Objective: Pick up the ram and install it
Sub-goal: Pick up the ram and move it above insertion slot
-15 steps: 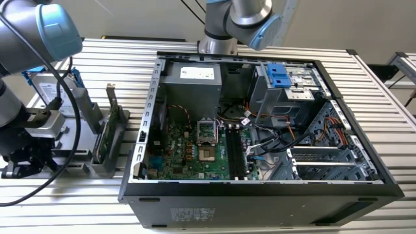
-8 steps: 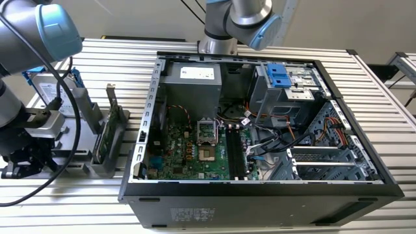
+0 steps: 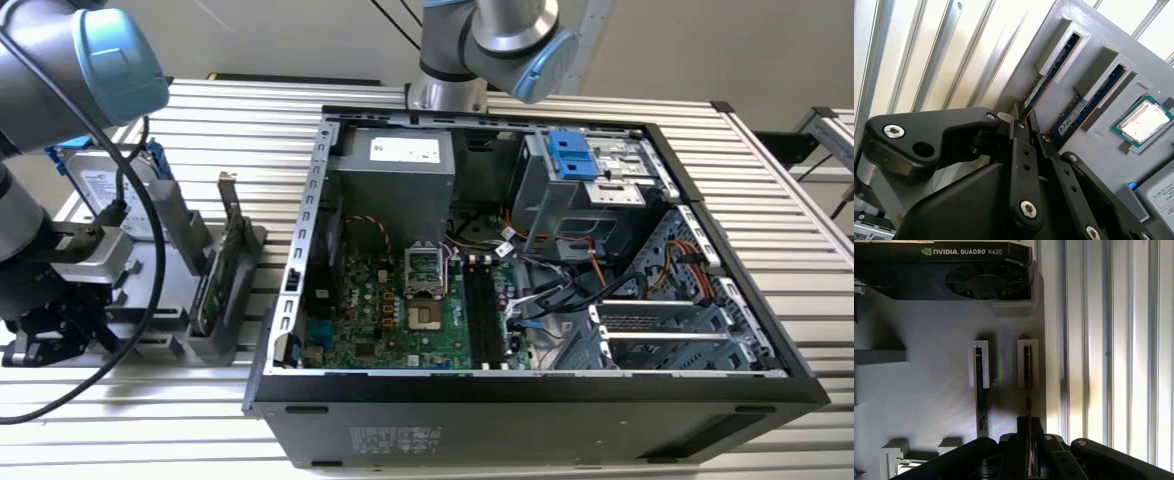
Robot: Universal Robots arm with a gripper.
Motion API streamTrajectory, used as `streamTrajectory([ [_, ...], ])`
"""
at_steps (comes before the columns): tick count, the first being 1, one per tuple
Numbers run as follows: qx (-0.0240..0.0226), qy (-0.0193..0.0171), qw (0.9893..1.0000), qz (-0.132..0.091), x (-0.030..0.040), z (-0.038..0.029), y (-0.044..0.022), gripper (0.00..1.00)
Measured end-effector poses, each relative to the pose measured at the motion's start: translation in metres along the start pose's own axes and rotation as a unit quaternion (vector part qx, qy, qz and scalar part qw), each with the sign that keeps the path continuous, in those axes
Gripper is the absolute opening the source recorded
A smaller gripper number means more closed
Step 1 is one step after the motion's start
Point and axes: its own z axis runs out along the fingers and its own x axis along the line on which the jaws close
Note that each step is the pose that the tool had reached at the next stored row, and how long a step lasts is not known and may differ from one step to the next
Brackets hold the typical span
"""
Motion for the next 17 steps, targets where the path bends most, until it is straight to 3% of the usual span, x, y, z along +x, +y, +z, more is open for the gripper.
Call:
streamTrajectory([
  [8,-0.0001,0.0001,1.0000,0.000,-0.0001,-0.0002,0.0000,0.00],
  [17,0.0000,0.0000,1.0000,0.000,-0.0003,-0.0077,0.0001,0.00],
])
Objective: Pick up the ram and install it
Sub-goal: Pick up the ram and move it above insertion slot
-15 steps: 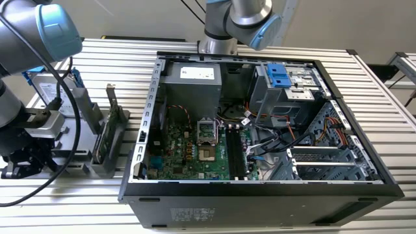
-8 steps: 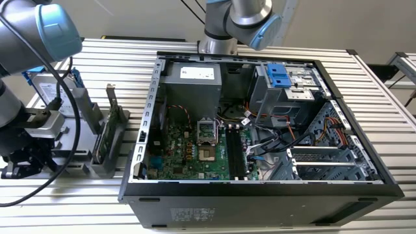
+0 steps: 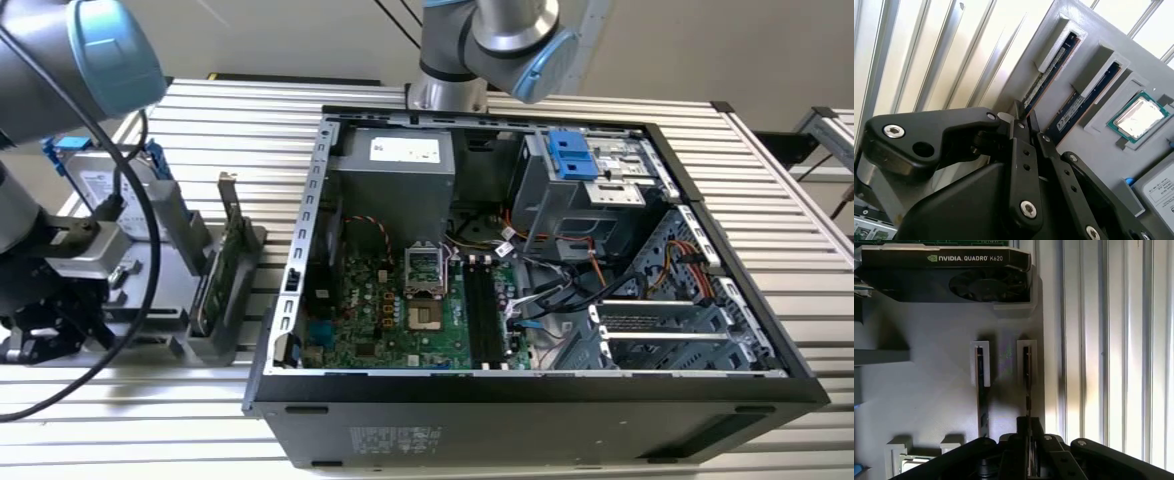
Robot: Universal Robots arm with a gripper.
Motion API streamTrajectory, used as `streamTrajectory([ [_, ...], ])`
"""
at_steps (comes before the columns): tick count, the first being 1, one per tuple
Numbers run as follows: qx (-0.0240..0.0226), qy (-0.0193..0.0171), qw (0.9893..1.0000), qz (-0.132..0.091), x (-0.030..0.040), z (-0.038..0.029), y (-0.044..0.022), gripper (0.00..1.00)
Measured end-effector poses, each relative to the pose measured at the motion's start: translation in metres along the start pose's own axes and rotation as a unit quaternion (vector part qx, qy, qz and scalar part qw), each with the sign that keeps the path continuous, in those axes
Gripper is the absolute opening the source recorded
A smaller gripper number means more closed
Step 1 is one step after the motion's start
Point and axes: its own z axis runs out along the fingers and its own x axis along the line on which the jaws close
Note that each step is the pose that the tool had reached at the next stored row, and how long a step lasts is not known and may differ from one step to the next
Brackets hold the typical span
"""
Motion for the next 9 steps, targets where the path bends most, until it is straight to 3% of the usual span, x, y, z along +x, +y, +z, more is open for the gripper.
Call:
streamTrajectory([
  [9,0.0000,0.0000,1.0000,0.000,-0.0002,-0.0121,0.0001,0.00],
])
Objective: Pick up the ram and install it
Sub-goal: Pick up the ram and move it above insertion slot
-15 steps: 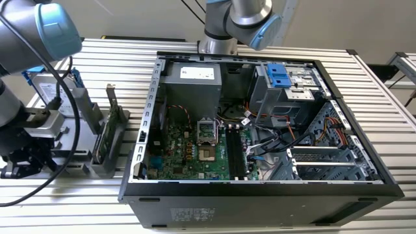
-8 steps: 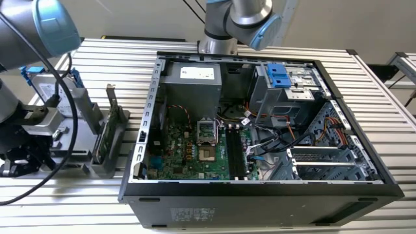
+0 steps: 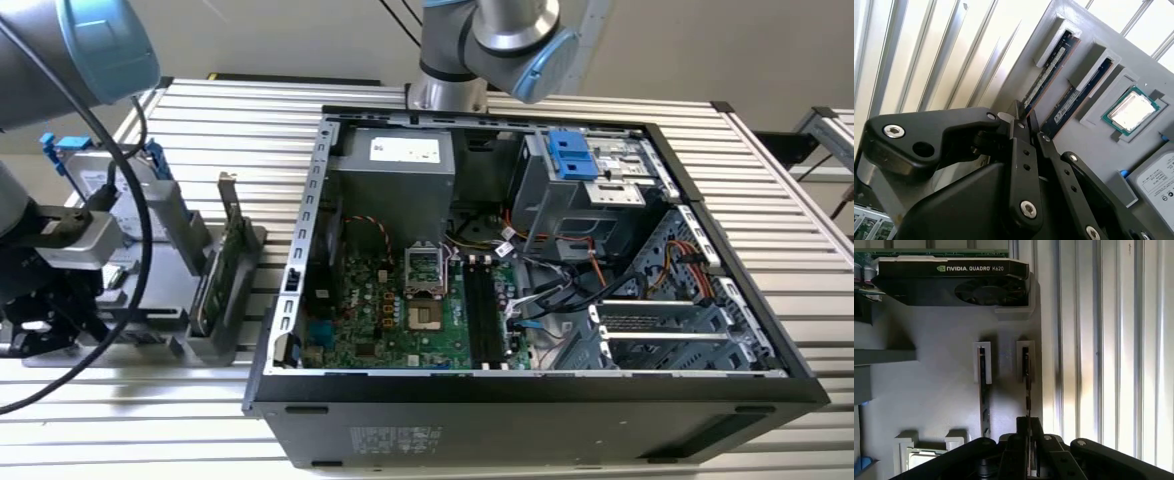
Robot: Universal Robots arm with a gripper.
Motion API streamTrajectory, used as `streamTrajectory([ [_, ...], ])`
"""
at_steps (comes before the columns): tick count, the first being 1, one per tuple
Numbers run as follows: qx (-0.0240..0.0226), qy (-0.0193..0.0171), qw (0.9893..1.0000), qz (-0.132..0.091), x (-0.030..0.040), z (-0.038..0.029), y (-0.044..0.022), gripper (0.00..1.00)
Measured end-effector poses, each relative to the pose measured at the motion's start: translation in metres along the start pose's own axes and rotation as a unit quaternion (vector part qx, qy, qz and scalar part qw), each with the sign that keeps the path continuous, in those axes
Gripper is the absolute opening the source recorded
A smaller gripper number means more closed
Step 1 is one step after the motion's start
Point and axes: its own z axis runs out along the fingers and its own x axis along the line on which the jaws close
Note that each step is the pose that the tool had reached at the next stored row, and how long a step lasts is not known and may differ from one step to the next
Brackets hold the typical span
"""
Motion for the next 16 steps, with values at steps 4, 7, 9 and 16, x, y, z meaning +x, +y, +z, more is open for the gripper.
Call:
streamTrajectory([
  [4,0.0000,0.0000,1.0000,0.000,-0.0001,-0.0049,0.0001,0.00],
  [7,0.0000,0.0000,1.0000,0.000,-0.0001,-0.0083,0.0001,0.00],
  [9,0.0000,0.0000,1.0000,0.000,-0.0002,-0.0104,0.0002,0.00],
  [16,0.0000,0.0000,1.0000,0.000,-0.0003,-0.0167,0.0002,0.00],
])
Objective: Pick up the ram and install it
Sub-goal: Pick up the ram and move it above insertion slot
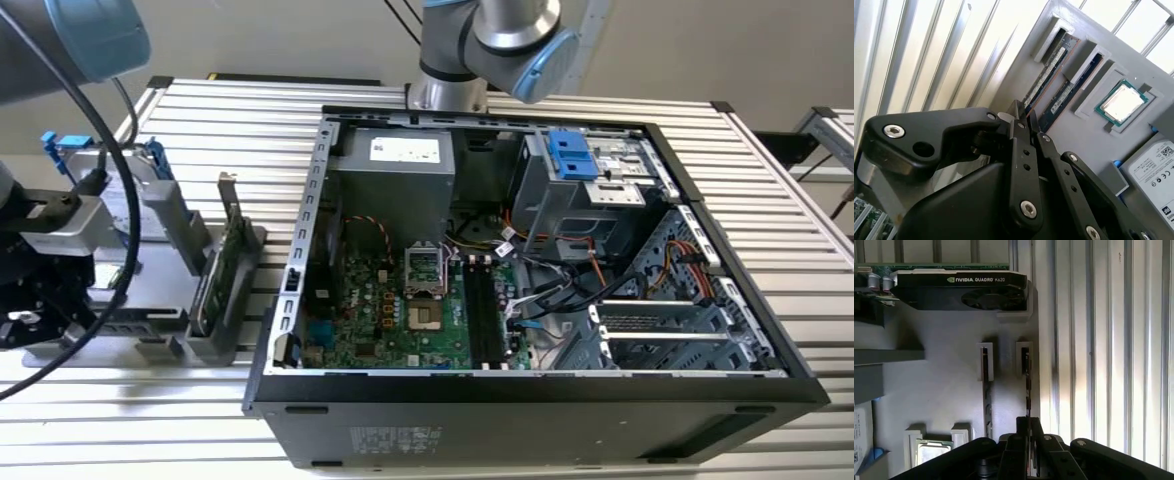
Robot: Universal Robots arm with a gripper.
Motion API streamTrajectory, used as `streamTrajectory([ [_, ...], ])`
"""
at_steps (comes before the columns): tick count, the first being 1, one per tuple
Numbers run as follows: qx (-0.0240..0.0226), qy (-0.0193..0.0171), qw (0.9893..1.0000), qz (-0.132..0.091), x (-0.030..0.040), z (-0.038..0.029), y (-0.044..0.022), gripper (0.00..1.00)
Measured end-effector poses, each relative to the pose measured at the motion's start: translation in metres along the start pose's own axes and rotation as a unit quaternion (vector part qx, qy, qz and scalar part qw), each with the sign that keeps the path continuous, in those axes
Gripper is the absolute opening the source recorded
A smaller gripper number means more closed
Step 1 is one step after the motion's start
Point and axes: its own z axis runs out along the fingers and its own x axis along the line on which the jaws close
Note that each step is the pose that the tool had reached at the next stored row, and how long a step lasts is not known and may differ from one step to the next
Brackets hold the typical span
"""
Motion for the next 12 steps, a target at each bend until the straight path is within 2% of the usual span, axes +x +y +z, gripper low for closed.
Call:
streamTrajectory([
  [12,0.0000,0.0000,1.0000,0.000,-0.0001,-0.0087,0.0001,0.00],
])
